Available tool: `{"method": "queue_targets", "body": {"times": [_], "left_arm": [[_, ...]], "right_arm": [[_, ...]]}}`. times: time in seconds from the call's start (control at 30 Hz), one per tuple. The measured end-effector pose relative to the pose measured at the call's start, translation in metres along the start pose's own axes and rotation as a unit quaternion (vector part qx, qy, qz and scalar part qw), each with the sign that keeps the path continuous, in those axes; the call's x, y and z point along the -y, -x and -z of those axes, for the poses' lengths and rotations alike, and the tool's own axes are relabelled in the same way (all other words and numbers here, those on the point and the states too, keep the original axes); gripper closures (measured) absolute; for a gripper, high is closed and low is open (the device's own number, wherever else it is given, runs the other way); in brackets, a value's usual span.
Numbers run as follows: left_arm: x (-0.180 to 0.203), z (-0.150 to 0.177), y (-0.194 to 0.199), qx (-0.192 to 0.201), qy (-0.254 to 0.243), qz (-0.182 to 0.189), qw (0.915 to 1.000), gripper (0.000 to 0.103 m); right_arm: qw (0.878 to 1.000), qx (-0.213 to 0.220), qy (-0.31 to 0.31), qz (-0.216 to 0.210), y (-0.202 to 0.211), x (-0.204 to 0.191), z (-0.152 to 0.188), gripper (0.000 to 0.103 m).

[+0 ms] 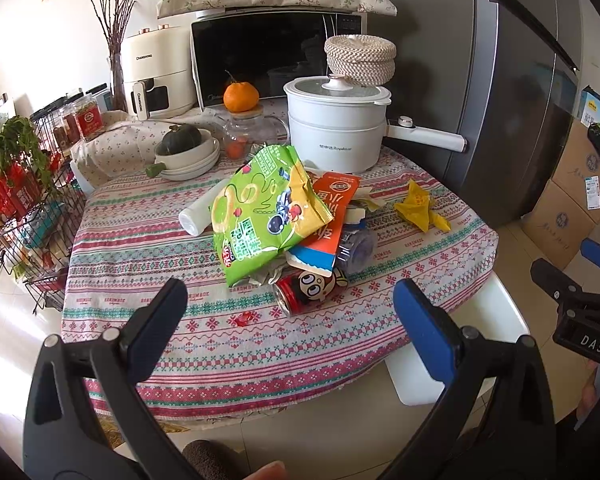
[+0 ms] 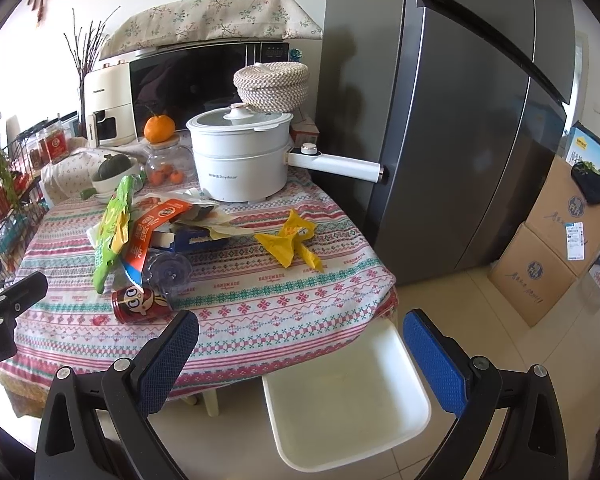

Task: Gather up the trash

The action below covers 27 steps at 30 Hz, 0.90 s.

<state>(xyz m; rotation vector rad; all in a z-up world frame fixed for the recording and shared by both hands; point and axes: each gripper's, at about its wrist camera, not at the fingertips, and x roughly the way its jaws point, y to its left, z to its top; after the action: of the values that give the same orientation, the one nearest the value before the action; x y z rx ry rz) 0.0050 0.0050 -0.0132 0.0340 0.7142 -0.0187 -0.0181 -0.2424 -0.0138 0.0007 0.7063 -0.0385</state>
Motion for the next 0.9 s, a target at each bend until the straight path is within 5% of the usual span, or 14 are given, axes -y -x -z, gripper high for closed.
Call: {"method": "queue_targets", "body": {"times": [0.9], "left_arm": [[-0.0026, 0.0007, -0.0005, -0.004, 0.002, -0.002, 1.0, 0.001]], "right_arm": [[1.0, -0.008, 0.005, -0.002, -0.0046, -0.0038, 0.0015, 0.0]]}}
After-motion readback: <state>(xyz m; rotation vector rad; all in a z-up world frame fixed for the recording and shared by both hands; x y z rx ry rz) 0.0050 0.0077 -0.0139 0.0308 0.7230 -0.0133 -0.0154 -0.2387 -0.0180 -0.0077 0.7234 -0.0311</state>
